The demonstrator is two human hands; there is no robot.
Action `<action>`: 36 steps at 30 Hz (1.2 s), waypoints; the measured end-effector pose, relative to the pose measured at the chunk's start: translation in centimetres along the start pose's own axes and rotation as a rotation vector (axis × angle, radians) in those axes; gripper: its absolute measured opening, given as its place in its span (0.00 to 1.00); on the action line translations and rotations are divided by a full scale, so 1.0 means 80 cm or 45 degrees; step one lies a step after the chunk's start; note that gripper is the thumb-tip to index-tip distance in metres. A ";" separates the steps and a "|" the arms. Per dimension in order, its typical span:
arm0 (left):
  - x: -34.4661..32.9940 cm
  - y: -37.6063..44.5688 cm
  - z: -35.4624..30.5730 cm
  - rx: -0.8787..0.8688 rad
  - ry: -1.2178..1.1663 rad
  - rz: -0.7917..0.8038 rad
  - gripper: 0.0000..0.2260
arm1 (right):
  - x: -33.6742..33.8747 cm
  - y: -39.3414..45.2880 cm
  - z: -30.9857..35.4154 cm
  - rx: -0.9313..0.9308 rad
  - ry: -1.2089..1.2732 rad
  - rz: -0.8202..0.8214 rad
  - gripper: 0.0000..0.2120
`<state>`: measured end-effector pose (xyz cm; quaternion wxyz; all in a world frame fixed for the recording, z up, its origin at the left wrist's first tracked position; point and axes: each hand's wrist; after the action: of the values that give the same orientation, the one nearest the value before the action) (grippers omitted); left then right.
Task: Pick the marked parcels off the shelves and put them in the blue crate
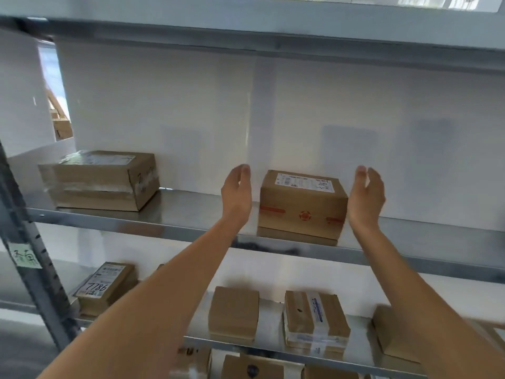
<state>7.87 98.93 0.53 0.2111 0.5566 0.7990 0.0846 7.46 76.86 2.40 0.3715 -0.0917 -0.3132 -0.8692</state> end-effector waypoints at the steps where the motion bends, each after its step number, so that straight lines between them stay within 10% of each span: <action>1: 0.021 0.010 -0.014 -0.139 0.015 -0.056 0.16 | 0.005 0.007 0.016 0.067 0.014 -0.099 0.27; 11: 0.326 0.133 -0.093 -0.502 0.606 -0.542 0.18 | -0.131 -0.128 0.214 0.686 0.088 0.179 0.23; 24: 0.481 0.187 -0.051 0.369 0.167 -0.255 0.32 | -0.341 -0.300 0.290 -0.227 0.434 0.852 0.31; 36: 0.491 0.150 -0.054 0.172 -0.051 -0.199 0.17 | -0.345 -0.335 0.288 -0.228 0.631 0.768 0.28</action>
<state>4.84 140.08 -0.70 0.1949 0.5072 0.8395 0.0027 6.45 121.38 -3.10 0.6648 0.0007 -0.0961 -0.7408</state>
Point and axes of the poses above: each hand's wrist, its own y-axis towards the middle knuckle, its own x-axis out of the back of the hand, z = x × y, and after that the axes turned 15 degrees about -y, right-handed
